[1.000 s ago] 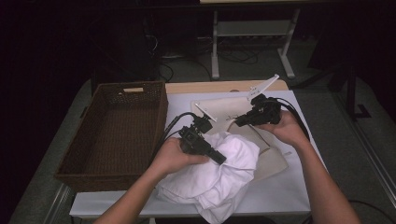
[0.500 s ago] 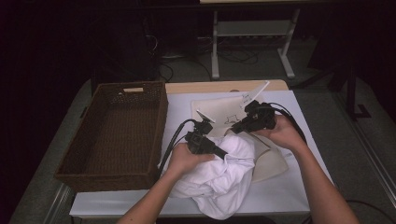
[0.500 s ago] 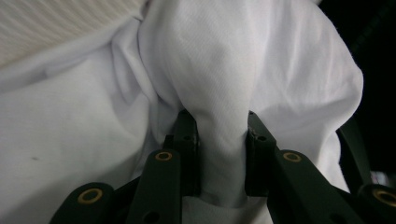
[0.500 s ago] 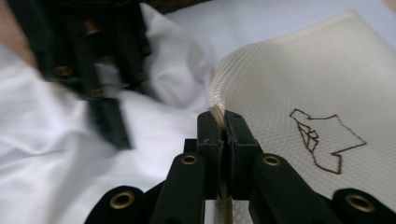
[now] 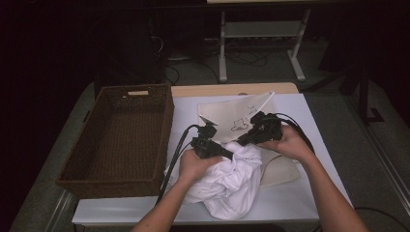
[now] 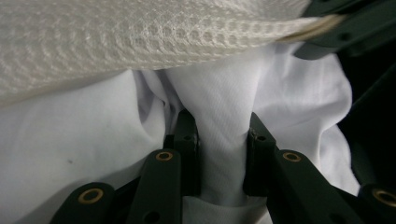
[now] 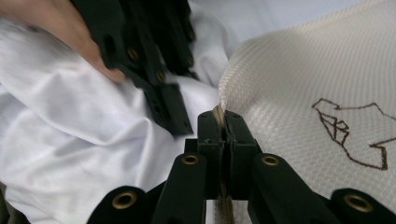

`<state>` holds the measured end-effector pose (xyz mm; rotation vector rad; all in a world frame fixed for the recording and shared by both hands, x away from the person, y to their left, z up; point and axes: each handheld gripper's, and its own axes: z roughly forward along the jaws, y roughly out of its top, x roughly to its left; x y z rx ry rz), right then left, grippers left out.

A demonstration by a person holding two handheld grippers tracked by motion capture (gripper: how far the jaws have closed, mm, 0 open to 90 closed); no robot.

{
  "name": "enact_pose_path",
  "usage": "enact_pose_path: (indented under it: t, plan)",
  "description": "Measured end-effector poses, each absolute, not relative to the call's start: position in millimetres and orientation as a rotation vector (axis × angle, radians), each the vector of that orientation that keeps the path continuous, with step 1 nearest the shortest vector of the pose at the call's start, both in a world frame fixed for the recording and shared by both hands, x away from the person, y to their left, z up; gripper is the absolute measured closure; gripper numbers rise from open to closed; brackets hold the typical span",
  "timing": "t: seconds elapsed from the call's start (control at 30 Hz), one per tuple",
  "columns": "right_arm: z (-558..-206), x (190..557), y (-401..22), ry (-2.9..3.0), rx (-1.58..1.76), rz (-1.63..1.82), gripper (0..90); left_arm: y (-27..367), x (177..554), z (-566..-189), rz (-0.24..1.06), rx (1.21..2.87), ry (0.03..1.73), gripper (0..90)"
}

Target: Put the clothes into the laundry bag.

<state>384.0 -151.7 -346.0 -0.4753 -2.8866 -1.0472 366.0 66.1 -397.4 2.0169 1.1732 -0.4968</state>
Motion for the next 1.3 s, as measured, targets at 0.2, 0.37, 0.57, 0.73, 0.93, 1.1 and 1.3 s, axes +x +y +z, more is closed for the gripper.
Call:
enact_pose_path:
  t: [0.2,0.37,0.57,0.73,0.93,1.1,1.3]
  plan:
    - [-344.0,379.6,-154.2,-2.861,-0.464,-1.097,86.6,61.6,361.3,-394.4,-0.566,1.933,1.149,71.5]
    - [-342.0,376.2,-148.0,-2.814,-0.428,-1.149,86.6,47.9,363.2,-402.1,-0.482,1.974,1.198,71.3]
    - [-360.2,382.9,-167.8,-2.809,-0.547,-1.115,86.4,55.3,354.4,-386.1,-0.408,2.045,1.179,63.8]
    - [-362.1,379.0,-171.0,-2.828,-0.549,-1.098,86.3,71.9,348.3,-362.9,-0.404,2.028,1.148,55.0]
    - [-361.3,378.4,-169.2,-2.830,-0.547,-1.107,86.3,86.7,338.9,-339.3,-0.352,2.064,1.095,50.6]
    - [-360.0,377.4,-168.9,-2.833,-0.545,-1.106,86.3,87.4,336.8,-352.4,-0.374,2.163,1.097,44.2]
    - [-360.7,375.6,-164.0,-2.842,-0.511,-1.102,86.3,74.5,335.4,-389.8,-0.486,2.175,1.092,45.4]
